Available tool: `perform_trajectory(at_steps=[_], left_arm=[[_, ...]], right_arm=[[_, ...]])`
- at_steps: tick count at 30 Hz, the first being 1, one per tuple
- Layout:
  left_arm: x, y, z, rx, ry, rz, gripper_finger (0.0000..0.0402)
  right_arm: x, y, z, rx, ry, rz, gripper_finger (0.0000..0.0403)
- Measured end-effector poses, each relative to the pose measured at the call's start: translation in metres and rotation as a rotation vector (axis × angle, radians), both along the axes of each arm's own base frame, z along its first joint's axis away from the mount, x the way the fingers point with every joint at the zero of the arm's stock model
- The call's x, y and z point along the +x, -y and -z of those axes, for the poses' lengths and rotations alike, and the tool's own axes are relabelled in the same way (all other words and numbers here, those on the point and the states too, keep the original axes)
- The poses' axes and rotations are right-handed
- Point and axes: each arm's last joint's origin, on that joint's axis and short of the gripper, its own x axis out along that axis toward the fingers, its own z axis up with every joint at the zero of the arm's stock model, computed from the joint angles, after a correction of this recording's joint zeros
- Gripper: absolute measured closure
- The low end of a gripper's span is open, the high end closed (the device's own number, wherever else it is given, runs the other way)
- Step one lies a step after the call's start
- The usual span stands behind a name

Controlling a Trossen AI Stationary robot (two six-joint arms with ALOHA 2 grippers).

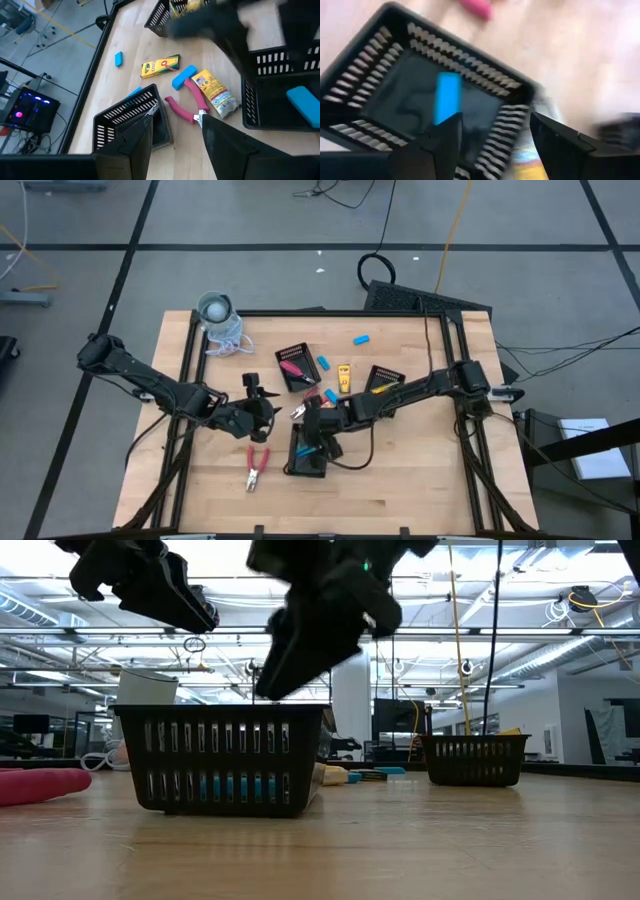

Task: Pick & Place School Supplies
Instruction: Put the blue eraser into the bottom left black basket

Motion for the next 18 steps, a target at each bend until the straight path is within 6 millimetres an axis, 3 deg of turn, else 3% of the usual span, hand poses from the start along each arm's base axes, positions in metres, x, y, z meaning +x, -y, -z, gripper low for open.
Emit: perform_trajectory(at_steps=[9,13,18], left_arm=[[-0.002,-0.007,-0.009,0.009,0.042,-0.024,0.0225],[0.001,-0.013,-0.012,0.009,0.065,-0.032,0.0225],[0.006,-0.022,-0.006,-0.001,0.108,-0.019,0.0225]], right_arm=[[-0.023,0.039,-0.059,-0.081,0.066,0.088,0.0195],[-0.03,0.063,-0.069,-0.086,0.049,0.138,0.0195],[-0.038,0.095,-0.065,-0.113,-0.038,0.184,0.0195]])
